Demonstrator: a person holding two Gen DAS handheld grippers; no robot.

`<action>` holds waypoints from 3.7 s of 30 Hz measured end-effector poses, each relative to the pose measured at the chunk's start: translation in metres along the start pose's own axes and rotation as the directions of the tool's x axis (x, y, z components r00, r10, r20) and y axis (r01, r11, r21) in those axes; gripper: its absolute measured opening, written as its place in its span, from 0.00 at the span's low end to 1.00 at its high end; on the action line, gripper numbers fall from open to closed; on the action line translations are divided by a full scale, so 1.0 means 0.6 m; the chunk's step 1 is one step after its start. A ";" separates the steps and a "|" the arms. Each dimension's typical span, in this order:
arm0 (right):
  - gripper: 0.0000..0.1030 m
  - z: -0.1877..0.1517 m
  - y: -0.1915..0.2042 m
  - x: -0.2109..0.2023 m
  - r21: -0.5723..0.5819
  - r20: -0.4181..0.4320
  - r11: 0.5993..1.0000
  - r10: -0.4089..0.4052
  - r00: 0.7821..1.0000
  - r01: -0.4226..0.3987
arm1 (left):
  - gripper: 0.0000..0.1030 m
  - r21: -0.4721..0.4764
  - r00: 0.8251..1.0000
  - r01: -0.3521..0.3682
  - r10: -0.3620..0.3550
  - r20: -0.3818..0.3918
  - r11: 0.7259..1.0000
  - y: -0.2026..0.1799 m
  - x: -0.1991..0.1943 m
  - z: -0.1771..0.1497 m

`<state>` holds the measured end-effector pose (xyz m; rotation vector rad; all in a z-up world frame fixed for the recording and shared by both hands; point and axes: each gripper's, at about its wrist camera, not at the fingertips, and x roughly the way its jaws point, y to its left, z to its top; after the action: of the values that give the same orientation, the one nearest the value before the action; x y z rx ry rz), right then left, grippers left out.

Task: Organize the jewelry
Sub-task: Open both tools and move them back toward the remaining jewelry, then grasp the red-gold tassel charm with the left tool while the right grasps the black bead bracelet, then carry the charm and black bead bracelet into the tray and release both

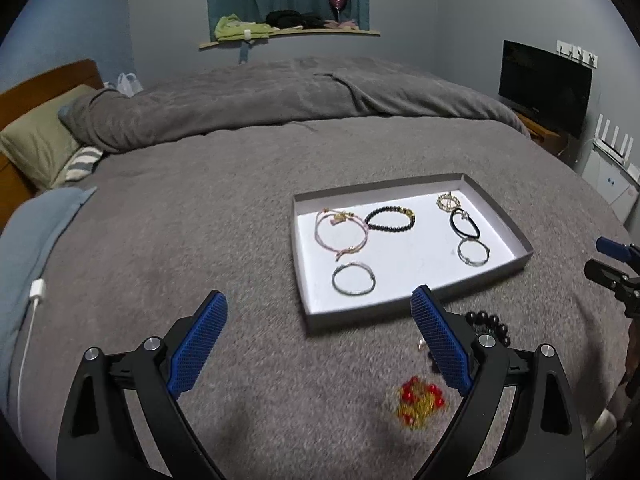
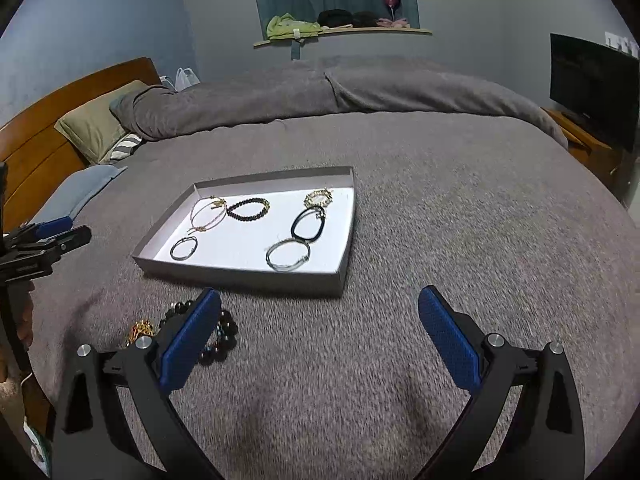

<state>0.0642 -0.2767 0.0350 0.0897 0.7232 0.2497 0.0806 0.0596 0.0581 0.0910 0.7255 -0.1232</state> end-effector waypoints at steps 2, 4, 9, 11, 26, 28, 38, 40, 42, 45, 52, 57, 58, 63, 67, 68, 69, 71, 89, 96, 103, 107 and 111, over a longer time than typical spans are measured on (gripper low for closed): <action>0.95 -0.006 0.000 -0.005 0.004 -0.006 1.000 -0.004 1.000 0.004 | 0.90 -0.001 1.000 -0.005 0.005 -0.005 1.000 0.000 -0.007 -0.009; 0.95 -0.011 0.001 -0.011 0.006 -0.008 1.000 -0.002 1.000 0.002 | 0.90 0.001 1.000 -0.012 0.012 -0.004 1.000 -0.002 -0.015 -0.016; 0.95 -0.023 0.011 -0.022 -0.008 -0.010 1.000 0.004 1.000 -0.004 | 0.90 -0.013 1.000 0.002 -0.002 0.002 1.000 -0.004 -0.032 -0.045; 0.95 -0.029 0.014 -0.024 -0.009 -0.012 1.000 0.009 1.000 -0.009 | 0.90 -0.007 1.000 0.001 -0.001 0.005 1.000 -0.008 -0.035 -0.060; 0.95 -0.057 0.067 0.013 -0.065 -0.074 0.997 0.045 0.996 -0.050 | 0.90 0.113 0.993 0.104 -0.098 -0.063 0.988 -0.080 0.000 -0.143; 0.95 -0.061 0.072 0.020 -0.075 -0.084 0.996 0.045 0.995 -0.052 | 0.90 0.128 0.992 0.113 -0.104 -0.074 0.985 -0.088 0.010 -0.148; 0.95 -0.067 0.085 0.060 -0.083 -0.106 0.994 0.061 0.993 -0.069 | 0.90 0.108 0.986 0.153 -0.144 -0.088 0.982 -0.093 0.035 -0.152; 0.95 -0.068 0.090 0.071 -0.080 -0.116 0.993 0.077 0.990 -0.087 | 0.90 0.113 0.986 0.153 -0.143 -0.090 0.982 -0.095 0.040 -0.153; 0.91 -0.068 0.094 0.078 -0.082 -0.122 0.992 0.088 0.989 -0.098 | 0.89 0.118 0.985 0.157 -0.147 -0.088 0.981 -0.097 0.045 -0.155; 0.77 -0.067 0.098 0.093 -0.082 -0.137 0.991 0.091 0.986 -0.103 | 0.88 0.123 0.984 0.165 -0.155 -0.087 0.979 -0.099 0.050 -0.155; 0.42 -0.064 0.108 0.118 -0.083 -0.181 0.987 0.120 0.976 -0.137 | 0.67 0.143 0.978 0.196 -0.182 -0.102 0.970 -0.105 0.059 -0.159; 0.28 -0.063 0.116 0.135 -0.084 -0.213 0.984 0.139 0.967 -0.159 | 0.49 0.152 0.969 0.234 -0.217 -0.117 0.960 -0.109 0.061 -0.162; 0.28 -0.062 0.116 0.138 -0.081 -0.217 0.984 0.138 0.966 -0.159 | 0.47 0.156 0.967 0.240 -0.222 -0.121 0.958 -0.110 0.062 -0.163; 0.18 -0.060 0.115 0.152 -0.069 -0.233 0.984 0.144 0.962 -0.164 | 0.35 0.166 0.965 0.245 -0.225 -0.133 0.955 -0.113 0.067 -0.166; 0.18 -0.060 0.119 0.168 -0.076 -0.258 0.984 0.136 0.957 -0.160 | 0.34 0.159 0.963 0.251 -0.229 -0.141 0.955 -0.110 0.074 -0.166; 0.18 -0.060 0.121 0.172 -0.078 -0.263 0.984 0.136 0.955 -0.162 | 0.34 0.156 0.962 0.252 -0.231 -0.143 0.955 -0.110 0.077 -0.166; 0.18 -0.060 0.123 0.174 -0.082 -0.268 0.983 0.139 0.953 -0.166 | 0.34 0.155 0.962 0.252 -0.231 -0.143 0.955 -0.111 0.079 -0.166; 0.18 -0.058 0.128 0.173 -0.097 -0.264 0.981 0.137 0.955 -0.168 | 0.34 0.159 0.963 0.250 -0.229 -0.141 0.955 -0.112 0.081 -0.167; 0.14 0.001 0.156 0.044 -0.132 -0.079 0.952 0.269 0.960 -0.278 | 0.25 0.165 0.969 0.248 -0.240 -0.065 0.955 -0.091 0.029 -0.138; 0.14 0.033 0.155 -0.002 -0.161 -0.007 0.955 0.250 0.968 -0.248 | 0.25 0.150 0.974 0.227 -0.225 -0.033 0.962 -0.066 0.010 -0.123; 0.14 0.074 0.150 0.022 -0.180 0.019 0.965 0.197 0.980 -0.191 | 0.25 0.110 0.981 0.196 -0.196 -0.012 0.974 -0.030 0.007 -0.102; 0.14 0.100 0.148 0.053 -0.162 0.033 0.971 0.181 0.983 -0.173 | 0.25 0.082 0.983 0.183 -0.183 -0.004 0.980 -0.008 0.012 -0.087; 0.14 0.118 0.149 0.087 -0.149 0.034 0.975 0.173 0.984 -0.166 | 0.25 0.058 0.985 0.173 -0.173 -0.004 0.983 0.009 0.025 -0.075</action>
<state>0.1314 -0.1767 0.0691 0.0178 0.6495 0.4615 0.0633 0.0693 0.0148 0.0828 0.7283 -0.3108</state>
